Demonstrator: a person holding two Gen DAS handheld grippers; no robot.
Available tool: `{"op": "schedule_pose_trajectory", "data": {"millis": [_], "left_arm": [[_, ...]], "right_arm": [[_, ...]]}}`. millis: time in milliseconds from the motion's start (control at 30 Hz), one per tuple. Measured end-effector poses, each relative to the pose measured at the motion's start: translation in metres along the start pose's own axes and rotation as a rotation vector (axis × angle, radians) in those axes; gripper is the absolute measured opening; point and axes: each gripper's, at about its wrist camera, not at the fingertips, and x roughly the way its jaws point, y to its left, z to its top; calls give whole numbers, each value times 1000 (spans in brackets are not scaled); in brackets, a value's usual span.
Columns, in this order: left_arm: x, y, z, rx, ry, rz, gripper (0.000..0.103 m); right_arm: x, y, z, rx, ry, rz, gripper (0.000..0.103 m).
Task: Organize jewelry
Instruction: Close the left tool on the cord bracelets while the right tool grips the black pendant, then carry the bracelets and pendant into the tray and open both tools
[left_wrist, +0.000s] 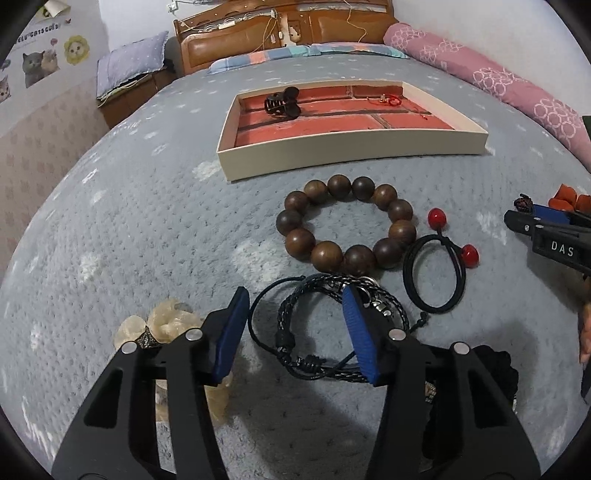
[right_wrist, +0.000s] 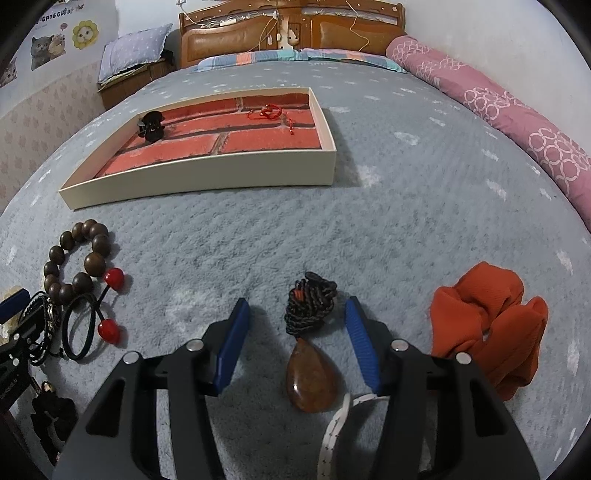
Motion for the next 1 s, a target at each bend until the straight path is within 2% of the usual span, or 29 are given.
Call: {"op": "schedule_pose_trajectory", "data": {"millis": [233,333,433,500,567,633,700,800,1000], "left_arm": [[9,13,4,-63,39,-102,50],[10,14,4,-69,46,-124,48],[9,11,2,-55,48,-135,41],[7,10,1,-49,49,-143,37],[6,9,0,-44,52,-148,36],[6,9,1,-43,53,-155,34],[6,9,1,-44,50,-153,21],[6,9,1,-48,48,-136,9],[3,13,0,-68,35,-158,9]], "right_arm": [[2,2,1,-9,6,-10,53],[1,0,1,-1,5,3,48],[0,-1,1,5,3,16,43],[0,-1,2,4,1,22,37],[-1,-2,1,6,-3,25,27],[-1,-3,1,13,-7,33,23],[-2,-5,1,21,-10,45,23],[-3,-7,2,34,-19,63,22],[-14,-5,0,24,-63,64,22]]}}
